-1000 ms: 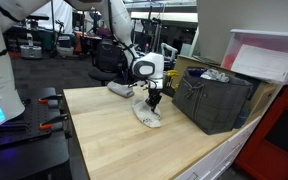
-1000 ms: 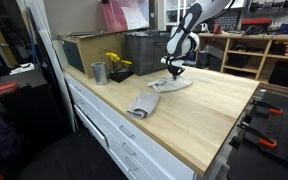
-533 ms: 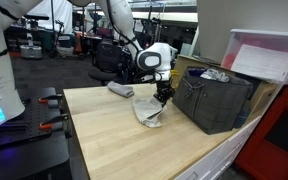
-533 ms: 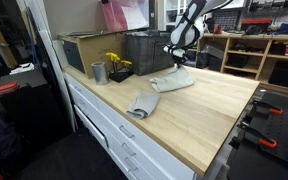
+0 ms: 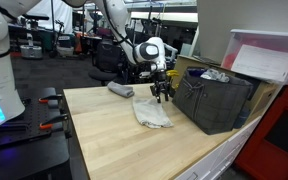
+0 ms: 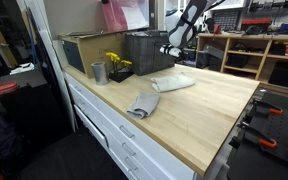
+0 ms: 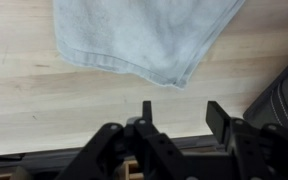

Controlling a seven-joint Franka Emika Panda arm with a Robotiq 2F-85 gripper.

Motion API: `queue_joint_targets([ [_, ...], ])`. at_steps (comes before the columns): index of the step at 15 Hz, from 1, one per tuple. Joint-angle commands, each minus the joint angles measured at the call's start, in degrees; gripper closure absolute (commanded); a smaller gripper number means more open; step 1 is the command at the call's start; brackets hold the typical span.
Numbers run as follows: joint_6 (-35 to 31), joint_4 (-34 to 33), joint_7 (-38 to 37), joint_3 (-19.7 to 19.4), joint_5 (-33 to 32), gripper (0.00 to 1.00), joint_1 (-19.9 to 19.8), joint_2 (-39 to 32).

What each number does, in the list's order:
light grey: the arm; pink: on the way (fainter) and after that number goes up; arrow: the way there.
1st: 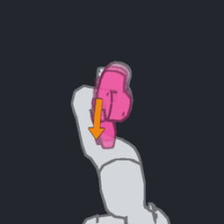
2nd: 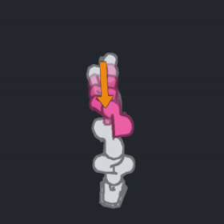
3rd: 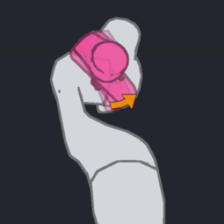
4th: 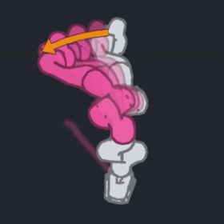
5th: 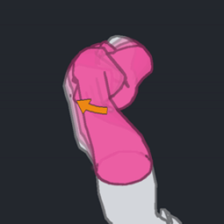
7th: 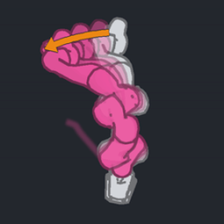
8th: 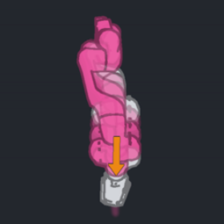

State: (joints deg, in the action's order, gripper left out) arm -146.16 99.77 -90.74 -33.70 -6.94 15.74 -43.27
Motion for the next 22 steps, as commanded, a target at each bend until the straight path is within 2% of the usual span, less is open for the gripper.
queue_joint_targets([
  [1,-2.07,2.88,2.08,6.65,-2.06,0.11,-2.38,3.49],
  [2,-3.6,3.11,4.74,9.57,-1.76,0.02,-4.07,3.69],
  [3,-4.85,2.89,7.66,12.18,-1.43,0.0,-5.54,3.41],
  [7,-8.02,1.54,20.8,21.64,1.66,0.0,-12.02,2.45],
  [12,-5.57,0.49,41.31,31.77,9.4,0.0,-18.74,1.7],
  [14,-3.58,-0.17,46.08,33.07,12.63,0.0,-18.73,1.29],
  [16,-0.42,-0.79,47.15,32.91,15.66,0.0,-17.7,1.1],
  [22,5.1,-5.72,42.73,27.82,15.5,0.0,-13.41,-3.24],
])
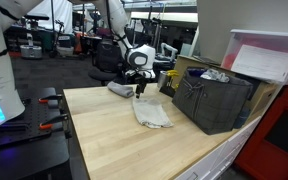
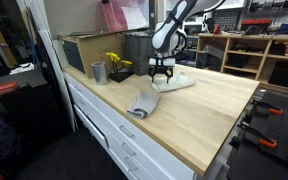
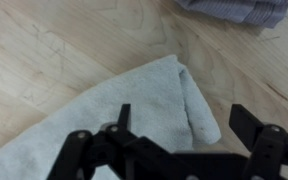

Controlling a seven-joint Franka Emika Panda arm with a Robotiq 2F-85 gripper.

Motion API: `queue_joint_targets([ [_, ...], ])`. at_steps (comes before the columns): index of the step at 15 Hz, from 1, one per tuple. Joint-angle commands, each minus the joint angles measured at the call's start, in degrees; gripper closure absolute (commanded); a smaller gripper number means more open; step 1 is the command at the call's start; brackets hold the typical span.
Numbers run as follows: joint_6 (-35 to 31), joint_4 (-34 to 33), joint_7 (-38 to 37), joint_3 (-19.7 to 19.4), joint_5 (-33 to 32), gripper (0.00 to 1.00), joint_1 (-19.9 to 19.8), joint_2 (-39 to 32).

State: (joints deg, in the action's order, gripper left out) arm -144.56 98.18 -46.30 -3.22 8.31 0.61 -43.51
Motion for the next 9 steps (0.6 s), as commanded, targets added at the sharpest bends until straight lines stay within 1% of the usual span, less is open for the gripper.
queue_joint_targets([
  [1,4.28,-5.31,-2.05,-3.19,0.18,0.0,1.89,-4.16],
  [3,5.75,-7.65,-2.4,-3.6,0.46,0.0,1.93,-6.52],
  [4,6.26,-8.62,-2.41,-3.53,0.72,0.03,1.78,-7.48],
  [5,6.83,-9.55,-2.3,-3.25,1.17,0.26,1.44,-8.44],
  [6,7.41,-10.39,-2.4,-3.25,1.26,0.27,1.35,-9.28],
  [7,7.72,-10.8,-2.21,-3.04,1.53,0.31,1.09,-9.76],
  [8,7.96,-11.1,-2.04,-2.93,1.71,0.4,0.94,-9.98],
  [9,8.5,-11.03,-1.63,-2.69,1.89,0.46,0.73,-9.51],
])
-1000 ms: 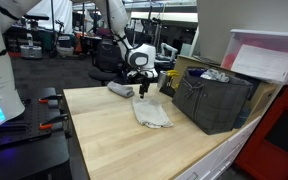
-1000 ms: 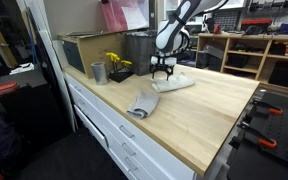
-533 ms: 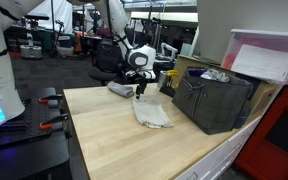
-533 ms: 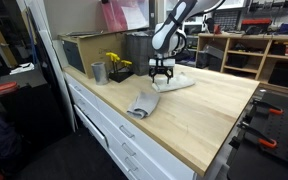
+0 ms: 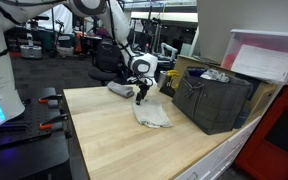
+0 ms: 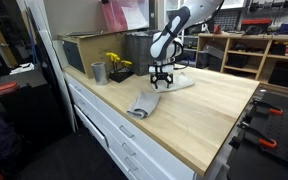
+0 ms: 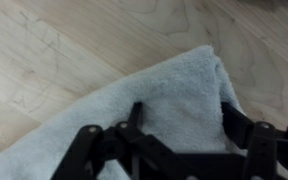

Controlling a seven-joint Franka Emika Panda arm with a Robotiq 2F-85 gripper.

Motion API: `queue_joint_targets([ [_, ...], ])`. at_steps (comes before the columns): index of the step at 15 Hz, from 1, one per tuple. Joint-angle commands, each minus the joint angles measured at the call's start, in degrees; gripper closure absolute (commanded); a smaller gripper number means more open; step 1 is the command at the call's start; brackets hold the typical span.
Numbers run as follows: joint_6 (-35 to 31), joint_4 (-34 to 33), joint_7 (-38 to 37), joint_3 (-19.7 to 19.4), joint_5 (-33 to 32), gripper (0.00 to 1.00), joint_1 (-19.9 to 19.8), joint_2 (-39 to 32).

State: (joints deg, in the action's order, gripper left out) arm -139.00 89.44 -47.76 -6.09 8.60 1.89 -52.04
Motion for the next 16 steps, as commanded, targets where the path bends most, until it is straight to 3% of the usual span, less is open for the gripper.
queue_joint_targets([
  [1,3.18,-1.71,0.3,0.43,1.77,0.53,-0.71,-0.36],
  [7,0.05,5.47,2.92,1.18,1.92,0.98,-0.41,3.99],
  [12,-4.83,11.22,8.18,2.56,3.98,0.96,-2.25,7.13],
  [16,-6.59,17.66,13.47,1.45,2.07,0.96,-0.48,9.3],
])
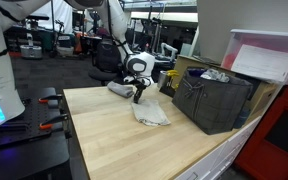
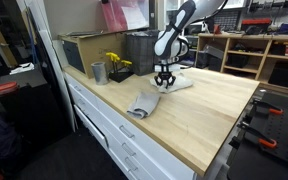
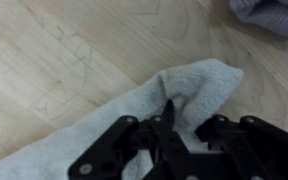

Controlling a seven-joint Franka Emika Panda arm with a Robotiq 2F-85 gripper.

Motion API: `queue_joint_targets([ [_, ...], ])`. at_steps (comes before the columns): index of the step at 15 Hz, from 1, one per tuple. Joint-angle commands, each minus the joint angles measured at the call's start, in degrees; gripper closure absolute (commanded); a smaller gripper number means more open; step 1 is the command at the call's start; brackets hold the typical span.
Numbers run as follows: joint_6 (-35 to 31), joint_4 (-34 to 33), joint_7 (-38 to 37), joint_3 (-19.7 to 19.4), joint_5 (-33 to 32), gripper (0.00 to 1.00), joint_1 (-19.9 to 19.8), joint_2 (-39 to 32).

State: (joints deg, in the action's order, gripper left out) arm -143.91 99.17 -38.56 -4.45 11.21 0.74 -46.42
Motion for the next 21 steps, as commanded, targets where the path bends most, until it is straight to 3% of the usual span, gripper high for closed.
queue_joint_targets([
  [1,-1.86,9.63,5.48,-0.45,-0.89,0.96,1.13,4.47],
  [8,-3.06,20.9,7.21,-4.77,-7.58,0.96,6.89,10.82],
  [9,-3.25,22.15,6.98,-5.54,-9.02,0.72,7.86,11.75],
  [10,-4.0,23.72,6.79,-6.82,-11.35,0.56,9.34,13.1],
  [17,-7.43,29.71,8.44,-12.68,-29.61,0.05,16.21,20.99],
  [18,-7.64,29.93,9.07,-12.76,-32.38,0.01,16.39,21.94],
  [21,-8.87,28.9,10.05,-11.87,-37.4,0.0,14.71,23.41],
])
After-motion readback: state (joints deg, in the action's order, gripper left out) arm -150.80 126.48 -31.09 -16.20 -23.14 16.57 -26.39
